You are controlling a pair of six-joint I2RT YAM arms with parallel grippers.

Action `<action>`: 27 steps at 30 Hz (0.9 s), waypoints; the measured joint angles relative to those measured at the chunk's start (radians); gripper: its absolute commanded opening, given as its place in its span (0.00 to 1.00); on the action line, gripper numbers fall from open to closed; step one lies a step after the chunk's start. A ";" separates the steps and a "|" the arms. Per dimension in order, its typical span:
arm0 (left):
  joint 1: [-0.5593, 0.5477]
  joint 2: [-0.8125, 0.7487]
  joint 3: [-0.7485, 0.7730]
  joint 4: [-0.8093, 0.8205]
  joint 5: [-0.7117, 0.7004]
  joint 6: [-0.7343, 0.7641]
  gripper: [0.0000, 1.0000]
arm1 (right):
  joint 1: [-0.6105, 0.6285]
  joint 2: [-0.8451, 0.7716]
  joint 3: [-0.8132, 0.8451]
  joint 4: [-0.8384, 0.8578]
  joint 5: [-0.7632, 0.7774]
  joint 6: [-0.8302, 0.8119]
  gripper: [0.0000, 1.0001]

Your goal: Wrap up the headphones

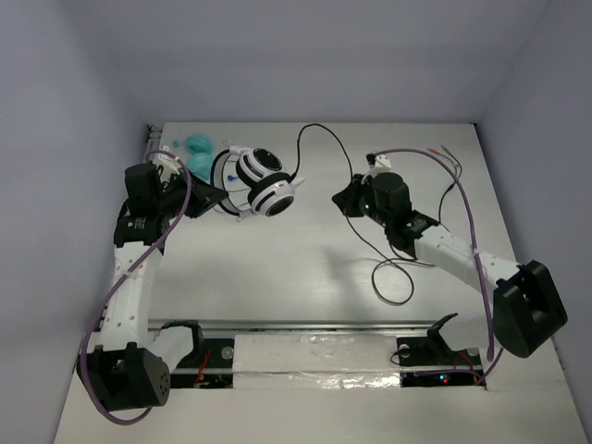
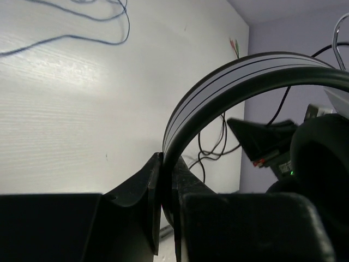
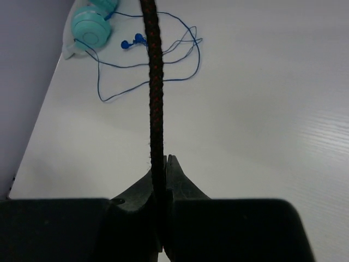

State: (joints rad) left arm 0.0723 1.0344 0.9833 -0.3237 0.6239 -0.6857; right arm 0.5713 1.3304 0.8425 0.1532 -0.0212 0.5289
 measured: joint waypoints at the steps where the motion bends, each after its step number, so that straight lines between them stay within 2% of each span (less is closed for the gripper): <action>1: 0.001 -0.003 -0.026 0.012 0.019 -0.006 0.00 | 0.000 0.027 0.024 0.005 -0.009 -0.003 0.00; 7: -0.028 -0.003 -0.114 0.091 0.068 -0.077 0.00 | 0.025 0.245 0.064 0.040 -0.070 0.003 0.00; 11: -0.100 -0.002 -0.164 0.220 0.058 -0.181 0.00 | 0.114 0.303 0.063 0.010 -0.083 0.010 0.00; 15: -0.173 -0.001 -0.229 0.372 0.019 -0.290 0.00 | 0.219 0.286 0.064 0.014 -0.084 0.026 0.00; 18: -0.220 0.000 -0.278 0.463 -0.065 -0.371 0.00 | 0.295 0.258 0.059 0.016 -0.077 0.042 0.00; 22: -0.251 0.009 -0.304 0.519 -0.214 -0.430 0.00 | 0.400 0.190 0.019 0.019 -0.039 0.074 0.00; 27: -0.251 0.009 -0.334 0.525 -0.402 -0.464 0.00 | 0.513 0.055 -0.107 0.010 0.011 0.139 0.00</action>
State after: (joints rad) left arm -0.1791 1.0431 0.6495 0.2012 0.2222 -1.1500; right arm 1.0843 1.3849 0.7357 0.1635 -0.0097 0.6682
